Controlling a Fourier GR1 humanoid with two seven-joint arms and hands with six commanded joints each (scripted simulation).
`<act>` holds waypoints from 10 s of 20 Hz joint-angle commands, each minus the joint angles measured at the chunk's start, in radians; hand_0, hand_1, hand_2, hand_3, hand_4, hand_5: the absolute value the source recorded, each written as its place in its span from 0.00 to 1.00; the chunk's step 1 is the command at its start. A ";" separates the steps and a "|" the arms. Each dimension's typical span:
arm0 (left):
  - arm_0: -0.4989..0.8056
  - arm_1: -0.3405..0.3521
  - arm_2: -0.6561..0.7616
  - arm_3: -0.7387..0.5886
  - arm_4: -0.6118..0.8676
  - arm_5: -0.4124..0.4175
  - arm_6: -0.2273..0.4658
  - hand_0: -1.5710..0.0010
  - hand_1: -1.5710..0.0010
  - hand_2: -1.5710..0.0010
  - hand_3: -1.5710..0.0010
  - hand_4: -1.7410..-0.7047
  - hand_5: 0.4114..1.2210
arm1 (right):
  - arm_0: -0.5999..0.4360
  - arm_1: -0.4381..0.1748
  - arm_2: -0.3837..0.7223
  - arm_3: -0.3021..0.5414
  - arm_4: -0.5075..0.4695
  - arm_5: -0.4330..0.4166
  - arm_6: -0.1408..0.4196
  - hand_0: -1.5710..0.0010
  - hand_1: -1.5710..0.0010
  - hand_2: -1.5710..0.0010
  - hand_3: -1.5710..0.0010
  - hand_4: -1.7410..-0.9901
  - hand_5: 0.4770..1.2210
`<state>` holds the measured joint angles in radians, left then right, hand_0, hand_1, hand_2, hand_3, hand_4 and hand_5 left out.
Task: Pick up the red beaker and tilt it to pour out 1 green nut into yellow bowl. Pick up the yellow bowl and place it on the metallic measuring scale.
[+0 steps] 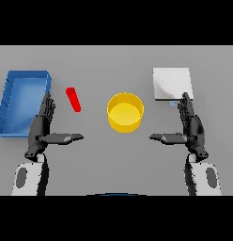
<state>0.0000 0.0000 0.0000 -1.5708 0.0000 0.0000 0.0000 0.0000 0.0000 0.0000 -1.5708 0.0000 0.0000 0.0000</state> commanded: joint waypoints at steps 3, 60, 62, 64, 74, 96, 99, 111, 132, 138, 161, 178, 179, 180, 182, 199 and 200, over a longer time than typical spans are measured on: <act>-0.002 0.003 0.003 0.002 0.002 0.000 0.001 1.00 1.00 1.00 1.00 0.52 0.30 | 0.001 0.001 0.001 -0.001 0.000 -0.001 -0.001 1.00 1.00 1.00 1.00 0.66 0.27; -0.516 0.000 0.069 0.624 -0.150 0.112 -0.182 0.05 0.05 0.05 0.05 0.07 0.86 | 0.099 -0.075 0.106 -0.130 0.191 -0.005 -0.106 1.00 1.00 1.00 1.00 0.62 0.26; -0.512 0.005 0.053 0.578 -0.147 0.124 -0.180 0.03 0.03 0.03 0.03 0.05 0.85 | 0.104 -0.079 0.113 -0.139 0.206 -0.008 -0.113 1.00 1.00 1.00 1.00 0.65 0.26; -0.523 0.023 0.039 0.537 -0.151 0.140 -0.159 0.02 0.02 0.02 0.02 0.03 0.85 | 0.089 -0.072 0.108 -0.129 0.206 -0.018 -0.100 1.00 1.00 1.00 1.00 0.65 0.26; -0.576 0.170 -0.230 0.413 -0.352 0.053 0.030 0.01 0.01 0.01 0.01 0.01 0.87 | 0.111 -0.064 0.136 -0.162 0.253 -0.037 -0.091 1.00 1.00 1.00 1.00 0.66 0.31; -1.100 0.288 -0.903 0.708 -0.900 -0.271 0.006 0.00 0.00 0.00 0.00 0.03 1.00 | 0.103 -0.049 0.116 -0.145 0.235 -0.050 -0.094 1.00 1.00 1.00 1.00 0.72 0.23; -1.155 0.286 -0.979 0.729 -0.942 -0.309 0.002 0.00 0.00 0.00 0.00 0.02 1.00 | 0.114 -0.050 0.128 -0.146 0.251 -0.050 -0.115 1.00 1.00 1.00 1.00 0.73 0.23; -1.313 0.231 -1.277 0.833 -1.107 -0.269 -0.059 0.00 0.00 0.00 0.00 0.01 1.00 | 0.111 -0.051 0.121 -0.153 0.268 -0.072 -0.095 1.00 1.00 1.00 1.00 0.78 0.20; -1.733 0.340 -1.113 1.241 -0.798 -0.146 -0.064 0.00 0.00 0.00 0.08 0.01 1.00 | 0.092 -0.042 0.132 -0.127 0.265 -0.065 -0.130 1.00 1.00 1.00 1.00 0.78 0.24; -1.672 0.495 -0.798 1.408 -0.375 -0.067 0.043 0.00 0.00 0.00 0.09 0.00 1.00 | 0.075 -0.040 0.128 -0.121 0.256 -0.068 -0.146 1.00 1.00 1.00 1.00 0.84 0.20; -0.770 0.810 -0.608 0.691 0.429 0.503 0.518 0.00 0.00 0.00 0.11 0.00 1.00 | 0.073 -0.070 0.128 -0.098 0.230 -0.022 -0.179 1.00 1.00 1.00 1.00 0.72 0.29; -0.635 0.961 -0.759 0.431 0.540 0.254 0.467 0.79 0.82 0.82 0.85 0.96 0.29 | 0.061 -0.077 0.127 -0.086 0.222 -0.012 -0.165 1.00 1.00 1.00 1.00 0.79 0.28; -0.637 0.945 -0.763 0.446 0.531 0.265 0.463 0.83 0.85 0.86 0.88 0.96 0.29 | 0.061 -0.078 0.128 -0.093 0.222 -0.010 -0.164 1.00 1.00 1.00 1.00 0.78 0.29; -0.639 0.942 -0.767 0.461 0.516 0.274 0.453 0.87 0.88 0.89 0.91 0.98 0.29 | 0.062 -0.079 0.129 -0.097 0.227 -0.013 -0.163 1.00 1.00 1.00 1.00 0.77 0.28; -0.653 0.923 -0.768 0.482 0.500 0.299 0.449 0.91 0.92 0.93 0.94 0.99 0.29 | 0.063 -0.078 0.133 -0.101 0.233 -0.016 -0.157 1.00 1.00 1.00 1.00 0.76 0.28; -0.630 0.925 -0.738 0.447 0.513 0.358 0.351 1.00 1.00 1.00 1.00 0.99 0.32 | -0.336 -0.405 0.477 0.016 0.749 0.252 -0.149 1.00 1.00 1.00 1.00 0.68 0.30; -0.633 0.928 -0.734 0.451 0.518 0.350 0.353 1.00 1.00 1.00 1.00 0.99 0.33 | -0.371 -0.420 0.498 0.027 0.766 0.285 -0.154 1.00 1.00 1.00 1.00 0.69 0.31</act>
<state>-0.6330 0.9276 -0.7334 -1.1194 0.5176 0.3502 0.3533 -0.3714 -0.4201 0.4973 -1.5439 0.7656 0.2847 -0.1545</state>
